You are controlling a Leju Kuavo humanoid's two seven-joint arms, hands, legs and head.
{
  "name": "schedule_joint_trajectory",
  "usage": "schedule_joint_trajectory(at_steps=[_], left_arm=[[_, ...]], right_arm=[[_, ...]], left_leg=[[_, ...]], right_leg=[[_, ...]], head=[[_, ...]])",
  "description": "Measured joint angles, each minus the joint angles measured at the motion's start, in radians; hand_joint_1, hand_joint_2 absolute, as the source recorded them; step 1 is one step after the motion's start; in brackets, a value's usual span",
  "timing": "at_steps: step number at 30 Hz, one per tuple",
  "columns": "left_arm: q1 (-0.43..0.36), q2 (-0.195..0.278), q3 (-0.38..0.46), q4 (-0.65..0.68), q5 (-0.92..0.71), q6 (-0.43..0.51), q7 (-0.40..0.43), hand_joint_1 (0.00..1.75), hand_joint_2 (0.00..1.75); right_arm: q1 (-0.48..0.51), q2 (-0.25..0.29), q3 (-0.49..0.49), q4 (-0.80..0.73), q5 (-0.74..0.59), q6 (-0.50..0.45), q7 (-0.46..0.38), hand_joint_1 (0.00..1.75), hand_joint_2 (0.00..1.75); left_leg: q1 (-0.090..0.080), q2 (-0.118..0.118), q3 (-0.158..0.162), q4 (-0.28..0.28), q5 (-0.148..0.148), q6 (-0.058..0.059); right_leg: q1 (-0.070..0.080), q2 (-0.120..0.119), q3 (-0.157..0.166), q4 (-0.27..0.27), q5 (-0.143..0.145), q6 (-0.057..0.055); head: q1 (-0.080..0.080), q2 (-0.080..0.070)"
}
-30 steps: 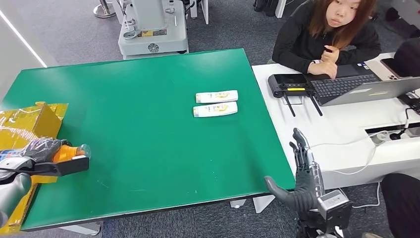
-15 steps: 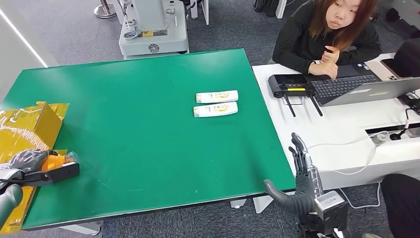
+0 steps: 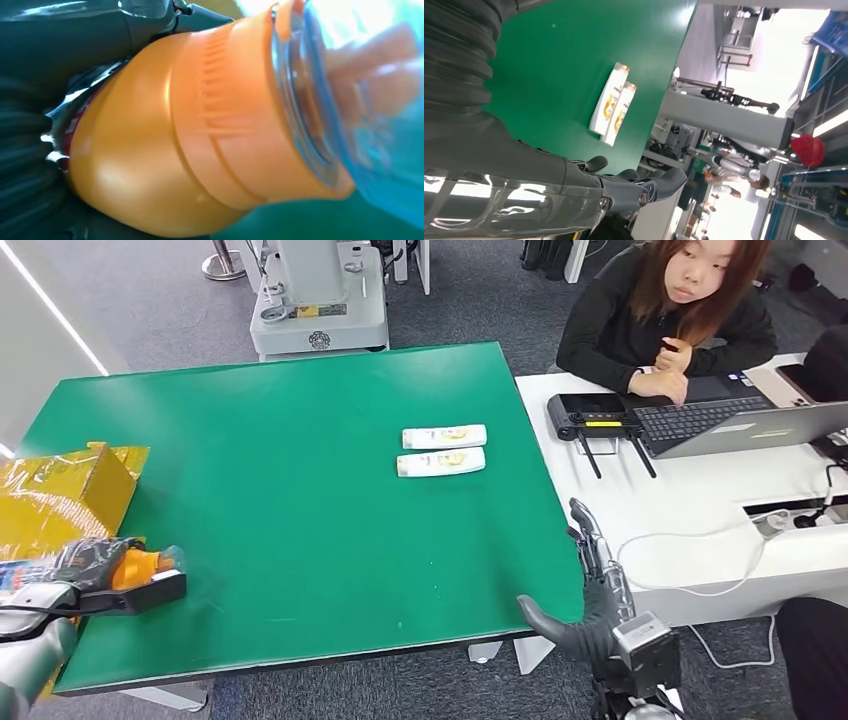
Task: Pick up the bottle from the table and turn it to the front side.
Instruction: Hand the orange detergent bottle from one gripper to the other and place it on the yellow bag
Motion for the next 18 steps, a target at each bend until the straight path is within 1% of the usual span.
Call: schedule_joint_trajectory(at_steps=[3, 7, 11, 14, 18], left_arm=[[-0.001, -0.040, 0.000, 0.000, -0.009, 0.011, -0.031, 1.75, 1.75], [-0.001, -0.075, 0.000, 0.000, -0.020, 0.027, -0.060, 1.75, 1.75], [-0.001, -0.113, 0.000, 0.000, -0.029, 0.037, -0.089, 0.00, 1.75], [-0.001, -0.133, 0.008, 0.000, -0.014, 0.014, -0.079, 0.00, 1.75], [0.002, -0.140, 0.031, 0.000, 0.009, -0.012, -0.056, 0.00, 1.75]], right_arm=[[-0.023, -0.007, 0.013, 0.022, -0.013, -0.007, 0.000, 0.00, 1.75], [-0.035, -0.019, 0.027, 0.042, -0.030, -0.018, -0.002, 0.00, 1.75], [-0.052, -0.039, 0.048, 0.067, -0.056, -0.032, -0.006, 0.00, 1.75], [-0.063, -0.054, 0.066, 0.087, -0.069, -0.036, -0.008, 0.00, 1.75], [-0.068, -0.068, 0.084, 0.109, -0.071, -0.040, -0.009, 0.00, 1.75]], left_leg=[[0.000, -0.004, 0.003, 0.000, 0.000, 0.000], [-0.001, -0.005, 0.006, 0.000, 0.001, 0.001], [-0.001, -0.005, 0.006, 0.000, 0.002, 0.002], [-0.001, -0.005, 0.007, 0.000, 0.002, 0.002], [-0.001, -0.005, 0.008, 0.000, 0.002, 0.002]], right_leg=[[0.000, -0.003, 0.005, 0.000, -0.001, 0.001], [-0.001, -0.004, 0.009, 0.000, -0.001, 0.001], [-0.001, -0.004, 0.010, 0.000, 0.000, 0.001], [-0.001, -0.005, 0.011, 0.000, 0.000, 0.001], [-0.001, -0.005, 0.011, 0.000, 0.000, 0.001]], head=[[0.000, 0.000], [0.000, 0.000], [0.000, 0.000], [0.000, 0.000], [0.000, 0.000]])
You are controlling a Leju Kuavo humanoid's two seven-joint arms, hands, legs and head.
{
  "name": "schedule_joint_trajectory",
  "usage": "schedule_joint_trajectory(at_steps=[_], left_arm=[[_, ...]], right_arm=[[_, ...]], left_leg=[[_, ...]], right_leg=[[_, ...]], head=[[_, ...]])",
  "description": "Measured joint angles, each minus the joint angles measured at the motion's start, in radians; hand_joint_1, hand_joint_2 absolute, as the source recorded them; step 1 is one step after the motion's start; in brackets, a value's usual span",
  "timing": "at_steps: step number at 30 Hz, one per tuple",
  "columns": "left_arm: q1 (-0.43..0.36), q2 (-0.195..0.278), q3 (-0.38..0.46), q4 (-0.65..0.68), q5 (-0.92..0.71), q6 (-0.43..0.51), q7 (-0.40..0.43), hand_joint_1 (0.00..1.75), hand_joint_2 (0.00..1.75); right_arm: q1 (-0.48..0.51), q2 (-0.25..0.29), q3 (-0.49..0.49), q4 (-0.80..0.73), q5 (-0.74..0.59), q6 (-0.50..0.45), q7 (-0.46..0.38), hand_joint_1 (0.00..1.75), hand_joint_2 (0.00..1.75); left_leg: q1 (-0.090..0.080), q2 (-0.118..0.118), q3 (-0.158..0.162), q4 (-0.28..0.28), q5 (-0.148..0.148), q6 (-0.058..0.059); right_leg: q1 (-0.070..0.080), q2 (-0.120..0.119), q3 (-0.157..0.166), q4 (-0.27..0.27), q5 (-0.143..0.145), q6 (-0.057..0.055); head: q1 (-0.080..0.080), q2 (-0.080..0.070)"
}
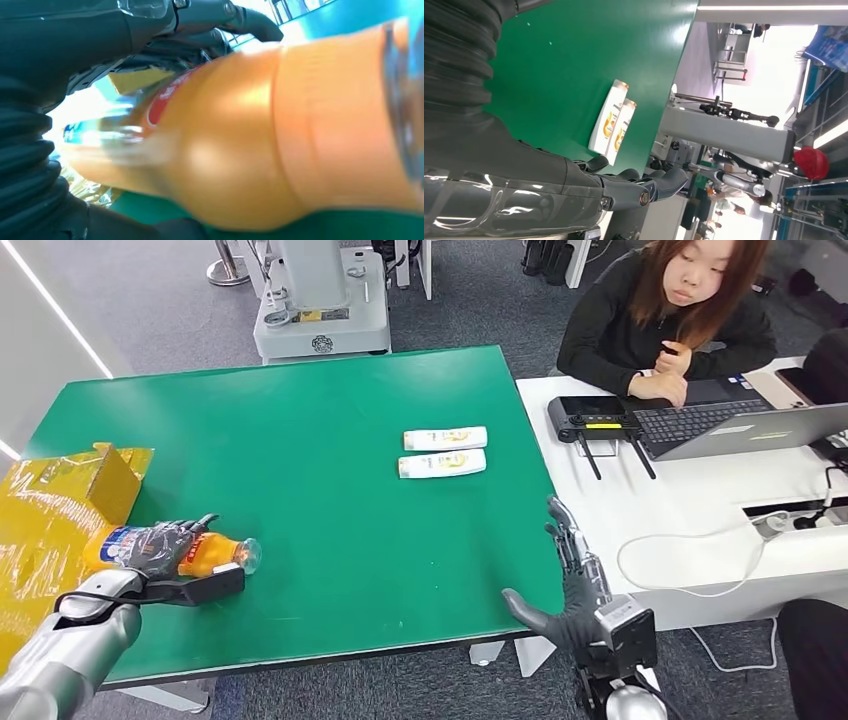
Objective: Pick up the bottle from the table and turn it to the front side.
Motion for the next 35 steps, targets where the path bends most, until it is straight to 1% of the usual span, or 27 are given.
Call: schedule_joint_trajectory(at_steps=[7, 15, 17, 19, 21, 23, 25, 27, 31, 33, 35], left_arm=[[0.007, 0.000, 0.025, 0.000, 0.001, -0.002, 0.027, 0.00, 1.75], [0.014, 0.000, 0.042, 0.000, -0.001, 0.011, 0.030, 0.00, 1.75], [0.020, -0.003, 0.050, 0.000, 0.016, 0.029, 0.023, 0.00, 1.75], [0.032, -0.012, 0.075, 0.000, 0.064, 0.048, 0.000, 0.00, 1.75], [0.048, -0.029, 0.115, -0.001, 0.131, 0.049, -0.031, 0.00, 1.75], [0.061, -0.055, 0.170, -0.006, 0.221, 0.024, -0.042, 0.00, 1.75], [0.066, -0.089, 0.234, -0.020, 0.300, -0.024, -0.025, 0.00, 1.75], [0.068, -0.125, 0.276, -0.042, 0.328, -0.075, 0.006, 0.00, 1.75], [0.076, -0.182, 0.303, -0.097, 0.338, -0.163, 0.056, 0.00, 1.75], [0.085, -0.202, 0.305, -0.127, 0.332, -0.180, 0.084, 0.00, 1.75], [0.093, -0.213, 0.305, -0.150, 0.321, -0.175, 0.106, 0.00, 1.75]], right_arm=[[-0.021, -0.013, 0.011, 0.047, -0.001, -0.009, -0.001, 0.00, 1.75], [-0.027, -0.016, 0.012, 0.087, -0.001, -0.009, -0.005, 0.00, 1.75], [-0.027, -0.017, 0.013, 0.092, -0.001, -0.009, -0.006, 0.00, 1.75], [-0.028, -0.018, 0.016, 0.097, -0.001, -0.010, -0.006, 0.00, 1.75], [-0.031, -0.018, 0.020, 0.102, -0.001, -0.012, -0.007, 0.00, 1.75], [-0.038, -0.018, 0.025, 0.109, -0.002, -0.012, -0.007, 0.00, 1.75], [-0.054, -0.018, 0.032, 0.128, -0.003, -0.009, -0.010, 0.00, 1.75], [-0.078, -0.018, 0.039, 0.161, -0.006, -0.004, -0.019, 0.00, 1.75], [-0.121, -0.017, 0.048, 0.218, -0.012, 0.006, -0.034, 0.00, 1.75], [-0.130, -0.016, 0.049, 0.232, -0.012, 0.006, -0.035, 0.00, 1.75], [-0.130, -0.015, 0.049, 0.237, -0.012, 0.002, -0.035, 0.00, 1.75]], left_leg=[[0.000, 0.000, 0.000, -0.001, 0.000, 0.000], [0.000, 0.000, 0.001, -0.001, 0.000, 0.000], [0.000, 0.000, 0.001, -0.001, 0.000, 0.000], [0.000, 0.000, 0.001, -0.001, 0.000, 0.000], [0.000, 0.000, 0.001, -0.001, 0.000, 0.000], [0.000, 0.000, 0.001, -0.001, 0.000, 0.000], [-0.001, 0.000, 0.001, -0.001, 0.000, 0.000], [-0.002, 0.000, 0.001, -0.001, 0.000, 0.001], [-0.004, 0.000, 0.002, -0.001, 0.000, 0.001], [-0.004, 0.000, 0.002, -0.001, 0.000, 0.001], [-0.004, 0.001, 0.002, -0.001, 0.000, 0.001]], right_leg=[[0.000, 0.000, 0.000, 0.000, 0.000, 0.000], [0.000, 0.000, 0.000, 0.000, 0.000, 0.000], [0.000, 0.000, 0.000, 0.000, 0.000, 0.000], [0.000, 0.000, 0.000, 0.000, 0.000, 0.000], [0.000, 0.000, 0.000, 0.000, 0.000, 0.000], [0.000, 0.000, 0.000, 0.000, 0.000, 0.000], [-0.001, 0.000, 0.000, 0.000, 0.000, 0.000], [-0.002, 0.000, 0.001, 0.000, 0.000, 0.001], [-0.003, 0.000, 0.001, 0.000, 0.000, 0.001], [-0.003, 0.000, 0.001, 0.000, 0.000, 0.001], [-0.003, 0.000, 0.001, 0.000, 0.001, 0.001]], head=[[0.000, 0.000], [0.000, 0.000], [0.000, 0.000], [0.000, 0.000], [0.000, 0.000], [0.000, 0.000], [0.000, 0.000], [0.000, 0.000], [0.000, 0.000], [0.000, 0.000], [0.000, 0.000]])
